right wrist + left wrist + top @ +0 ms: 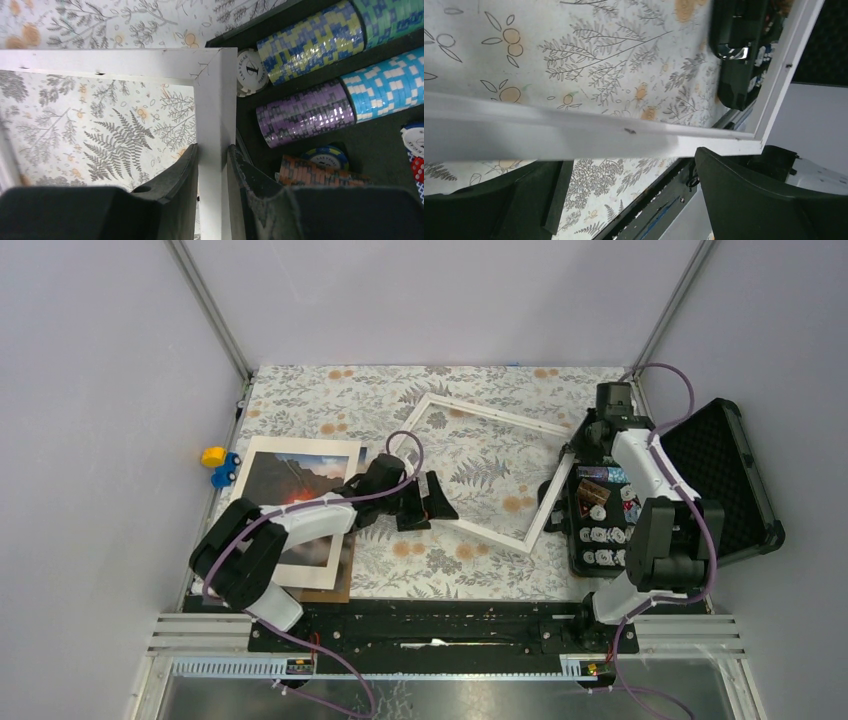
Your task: Put the photo into the frame
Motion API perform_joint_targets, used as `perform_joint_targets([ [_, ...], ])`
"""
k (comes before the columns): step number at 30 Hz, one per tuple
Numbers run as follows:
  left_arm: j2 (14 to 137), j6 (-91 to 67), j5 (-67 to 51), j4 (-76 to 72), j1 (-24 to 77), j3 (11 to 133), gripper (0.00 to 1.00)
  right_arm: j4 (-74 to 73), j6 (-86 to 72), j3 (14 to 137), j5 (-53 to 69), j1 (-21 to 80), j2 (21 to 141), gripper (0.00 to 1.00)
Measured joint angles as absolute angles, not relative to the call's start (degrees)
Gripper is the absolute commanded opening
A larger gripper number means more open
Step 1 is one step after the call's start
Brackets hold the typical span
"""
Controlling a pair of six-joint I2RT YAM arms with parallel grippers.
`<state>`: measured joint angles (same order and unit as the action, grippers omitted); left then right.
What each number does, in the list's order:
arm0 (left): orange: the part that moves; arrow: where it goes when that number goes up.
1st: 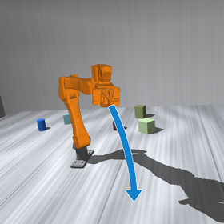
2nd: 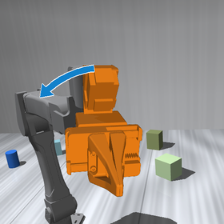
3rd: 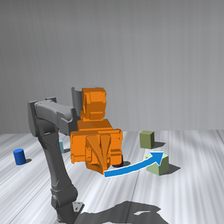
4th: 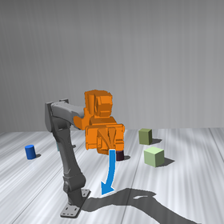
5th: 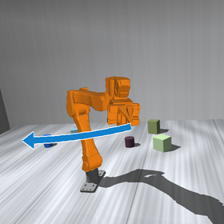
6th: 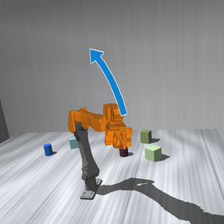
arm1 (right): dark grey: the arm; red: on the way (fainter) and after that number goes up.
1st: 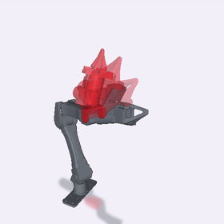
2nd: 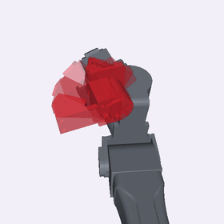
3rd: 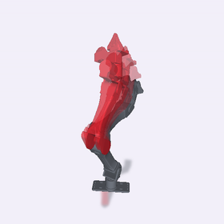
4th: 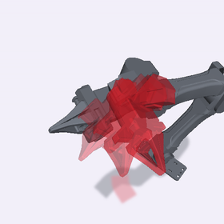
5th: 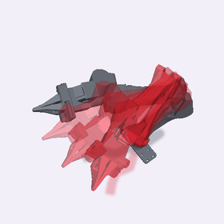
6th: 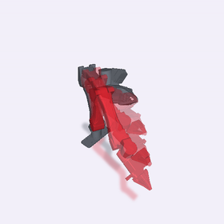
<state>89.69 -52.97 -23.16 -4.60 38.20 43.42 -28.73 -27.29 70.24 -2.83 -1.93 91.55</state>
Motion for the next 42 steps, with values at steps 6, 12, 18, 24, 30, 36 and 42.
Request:
perform_joint_targets([
  [6,81.4,-46.9,-24.7,1.9,33.6,45.6,0.99,-24.5,-24.2,69.6,2.7,-6.7,90.6,0.0],
  [12,79.5,-43.9,-23.3,7.4,22.5,53.4,0.99,-13.7,-21.6,64.9,9.4,-8.3,88.0,0.0],
  [18,90.2,-41.8,-18.9,8.2,16.0,64.7,0.98,-1.6,-20.8,61.3,17.6,-8.0,84.7,0.0],
  [24,108.7,-36.1,-16.5,14.6,16.0,83.9,0.97,-4.6,-20.4,63.9,15.7,-7.9,84.5,0.26],
  [30,118.0,-28.0,-12.4,22.8,16.3,93.4,0.89,-18.7,-22.3,71.7,11.6,-7.8,87.9,0.62],
  [36,125.9,-22.4,-11.1,27.3,16.5,100.6,0.88,-28.3,-23.4,70.3,7.5,-4.9,88.3,0.66],
  [42,128.6,-20.1,-8.4,29.3,16.7,101.4,0.83,-35.7,-23.8,71.0,0.4,0.9,90.9,0.6],
])
